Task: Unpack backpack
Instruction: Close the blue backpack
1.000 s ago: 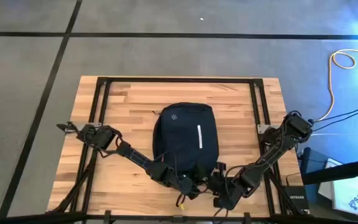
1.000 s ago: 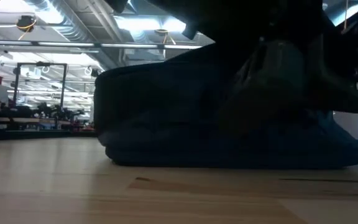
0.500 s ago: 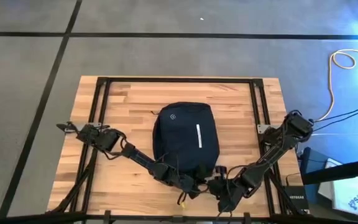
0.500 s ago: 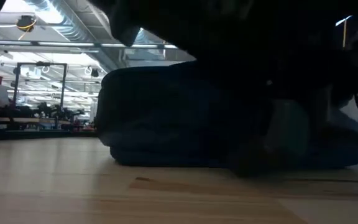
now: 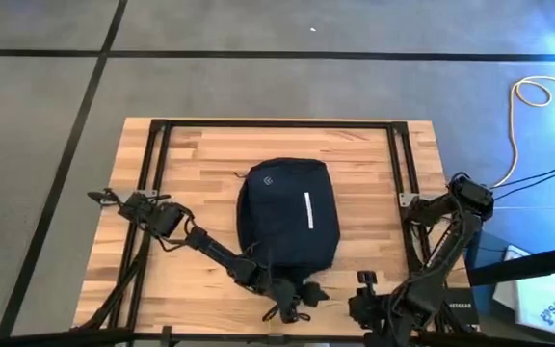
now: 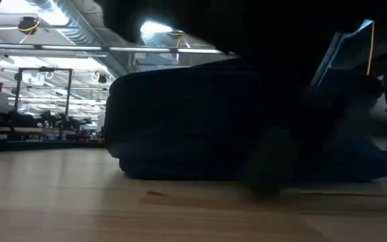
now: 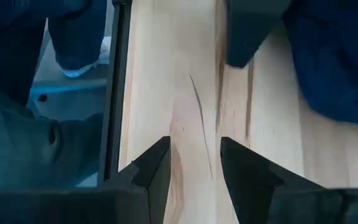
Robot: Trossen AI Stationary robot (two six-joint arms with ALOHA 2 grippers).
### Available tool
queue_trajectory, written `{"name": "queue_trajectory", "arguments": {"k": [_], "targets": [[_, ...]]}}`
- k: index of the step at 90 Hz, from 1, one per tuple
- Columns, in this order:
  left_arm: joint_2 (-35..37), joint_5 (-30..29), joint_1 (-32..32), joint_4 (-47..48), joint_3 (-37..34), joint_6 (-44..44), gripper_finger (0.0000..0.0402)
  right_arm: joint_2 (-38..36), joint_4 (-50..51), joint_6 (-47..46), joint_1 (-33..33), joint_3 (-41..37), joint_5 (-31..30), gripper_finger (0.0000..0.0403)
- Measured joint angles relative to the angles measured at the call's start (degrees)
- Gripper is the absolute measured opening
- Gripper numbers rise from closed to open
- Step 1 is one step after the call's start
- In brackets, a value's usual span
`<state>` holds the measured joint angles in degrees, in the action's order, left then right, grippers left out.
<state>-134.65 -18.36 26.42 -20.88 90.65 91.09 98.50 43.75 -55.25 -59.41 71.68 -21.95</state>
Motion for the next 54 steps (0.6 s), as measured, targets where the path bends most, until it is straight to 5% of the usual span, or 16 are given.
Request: {"name": "queue_trajectory", "arguments": {"k": [30,54], "targets": [[-1.01,-3.32,-5.52,-2.81,0.04,19.15,0.0239,0.00,0.62,-0.08,0.17,-0.07,-0.38,0.0122],[-1.14,-7.40,-5.54,-5.69,0.57,21.62,0.0239,0.00,11.17,-5.64,0.24,-0.31,-5.70,0.0122]]}}
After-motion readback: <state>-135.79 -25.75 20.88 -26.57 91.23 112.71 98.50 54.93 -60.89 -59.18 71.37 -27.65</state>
